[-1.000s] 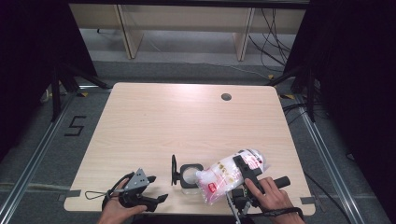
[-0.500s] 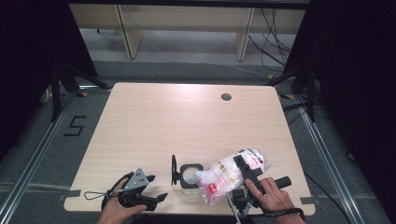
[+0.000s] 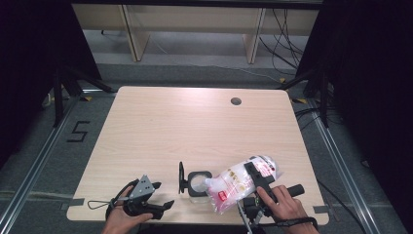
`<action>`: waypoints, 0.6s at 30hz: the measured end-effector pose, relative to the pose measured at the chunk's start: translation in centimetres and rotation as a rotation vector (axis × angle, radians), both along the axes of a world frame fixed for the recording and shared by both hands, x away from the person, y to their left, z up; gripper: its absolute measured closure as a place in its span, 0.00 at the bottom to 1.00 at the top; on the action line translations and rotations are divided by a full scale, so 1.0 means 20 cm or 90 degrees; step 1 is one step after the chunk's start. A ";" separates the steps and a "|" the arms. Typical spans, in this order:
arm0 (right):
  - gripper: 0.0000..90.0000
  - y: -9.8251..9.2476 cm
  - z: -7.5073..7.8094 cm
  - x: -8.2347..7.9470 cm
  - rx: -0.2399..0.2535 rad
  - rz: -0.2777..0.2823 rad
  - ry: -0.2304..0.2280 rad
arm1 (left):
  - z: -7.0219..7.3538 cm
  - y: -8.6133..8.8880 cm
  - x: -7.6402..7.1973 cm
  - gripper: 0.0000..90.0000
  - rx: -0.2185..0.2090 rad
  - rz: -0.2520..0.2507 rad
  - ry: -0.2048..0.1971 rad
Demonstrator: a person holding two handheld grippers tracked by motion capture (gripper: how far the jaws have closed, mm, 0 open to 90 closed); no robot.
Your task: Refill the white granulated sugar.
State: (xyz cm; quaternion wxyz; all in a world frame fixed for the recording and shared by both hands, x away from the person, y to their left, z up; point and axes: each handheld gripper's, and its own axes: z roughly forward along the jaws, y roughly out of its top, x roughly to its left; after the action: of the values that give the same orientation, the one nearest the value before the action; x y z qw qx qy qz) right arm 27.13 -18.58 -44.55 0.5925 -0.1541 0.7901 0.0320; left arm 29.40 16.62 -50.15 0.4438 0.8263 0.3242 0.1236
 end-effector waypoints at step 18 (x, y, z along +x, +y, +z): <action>0.45 0.00 0.01 0.00 -0.008 0.013 -0.007 | 0.00 0.01 0.01 0.24 -0.006 0.009 0.003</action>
State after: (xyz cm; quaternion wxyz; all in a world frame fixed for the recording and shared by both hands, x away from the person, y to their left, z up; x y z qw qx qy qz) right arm 27.16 -18.59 -44.42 0.5957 -0.1660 0.7852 0.0323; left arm 29.52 16.79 -50.10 0.4461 0.8220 0.3318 0.1237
